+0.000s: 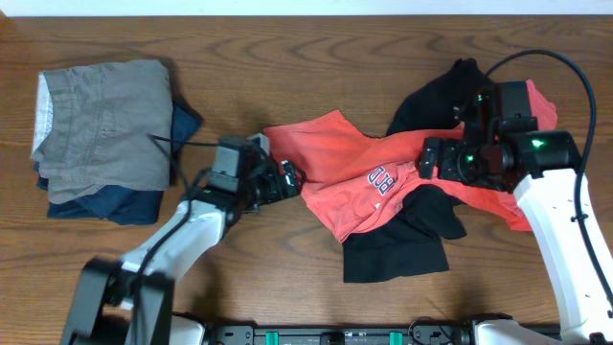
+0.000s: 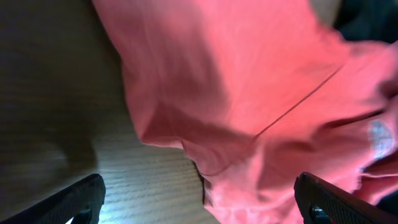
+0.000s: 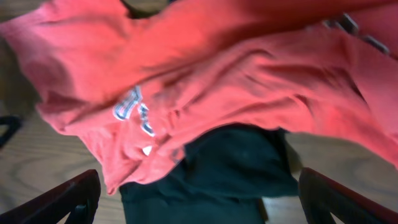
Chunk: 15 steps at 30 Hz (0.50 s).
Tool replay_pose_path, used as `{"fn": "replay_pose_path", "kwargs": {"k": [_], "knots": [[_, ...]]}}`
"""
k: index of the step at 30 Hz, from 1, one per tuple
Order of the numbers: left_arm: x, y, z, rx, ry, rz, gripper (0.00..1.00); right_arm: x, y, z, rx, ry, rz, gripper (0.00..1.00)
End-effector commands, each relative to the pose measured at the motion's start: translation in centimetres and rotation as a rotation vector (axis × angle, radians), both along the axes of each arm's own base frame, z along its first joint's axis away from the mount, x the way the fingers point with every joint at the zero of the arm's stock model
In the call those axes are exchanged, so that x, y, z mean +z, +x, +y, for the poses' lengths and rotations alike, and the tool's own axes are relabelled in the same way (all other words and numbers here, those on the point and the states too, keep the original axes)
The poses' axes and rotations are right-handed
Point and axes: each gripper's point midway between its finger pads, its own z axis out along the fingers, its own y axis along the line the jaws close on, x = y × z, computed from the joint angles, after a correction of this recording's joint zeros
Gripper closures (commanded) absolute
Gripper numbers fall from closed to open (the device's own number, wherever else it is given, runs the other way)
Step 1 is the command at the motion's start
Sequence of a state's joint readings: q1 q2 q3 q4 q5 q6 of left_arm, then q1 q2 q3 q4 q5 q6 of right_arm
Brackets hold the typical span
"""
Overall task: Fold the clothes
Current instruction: 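Grasp the red shirt's left edge with the left gripper and pull left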
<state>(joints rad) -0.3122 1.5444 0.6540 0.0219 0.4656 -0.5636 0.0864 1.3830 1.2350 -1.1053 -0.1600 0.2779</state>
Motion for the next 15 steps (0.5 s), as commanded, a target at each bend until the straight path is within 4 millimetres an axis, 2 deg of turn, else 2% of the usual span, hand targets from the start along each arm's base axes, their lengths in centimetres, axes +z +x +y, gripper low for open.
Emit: {"fn": "replay_pose_path", "kwargs": {"k": [1,6,7,10,13,15], "knots": [[-1.2,0.3,-1.8,0.019,-0.038,0.048,0.02,0.4,-0.2,-1.3,-0.052,-0.004,0.009,0.01],[-1.3,1.4,-4.5,-0.033,-0.078,-0.038,0.0,-0.5,-2.3,-1.4,-0.052,-0.011,0.098,0.01],[-1.1,1.7,-5.0,-0.042,-0.087,-0.059,0.05,-0.8,-2.7,-1.4,-0.05,-0.012,0.115,0.01],[-0.4,2.2,-6.1,-0.063,-0.11,-0.113,0.3,-2.4,-3.8,-1.4,-0.063,-0.012,0.17,0.01],[-0.4,2.4,-6.1,-0.059,-0.106,-0.122,0.73,-4.6,-4.9,-1.3,-0.066,-0.007,0.215,0.03],[-0.4,2.5,-5.9,-0.054,-0.106,-0.122,0.89,-6.4,-5.5,-1.2,-0.065,0.003,0.233,0.09]]}}
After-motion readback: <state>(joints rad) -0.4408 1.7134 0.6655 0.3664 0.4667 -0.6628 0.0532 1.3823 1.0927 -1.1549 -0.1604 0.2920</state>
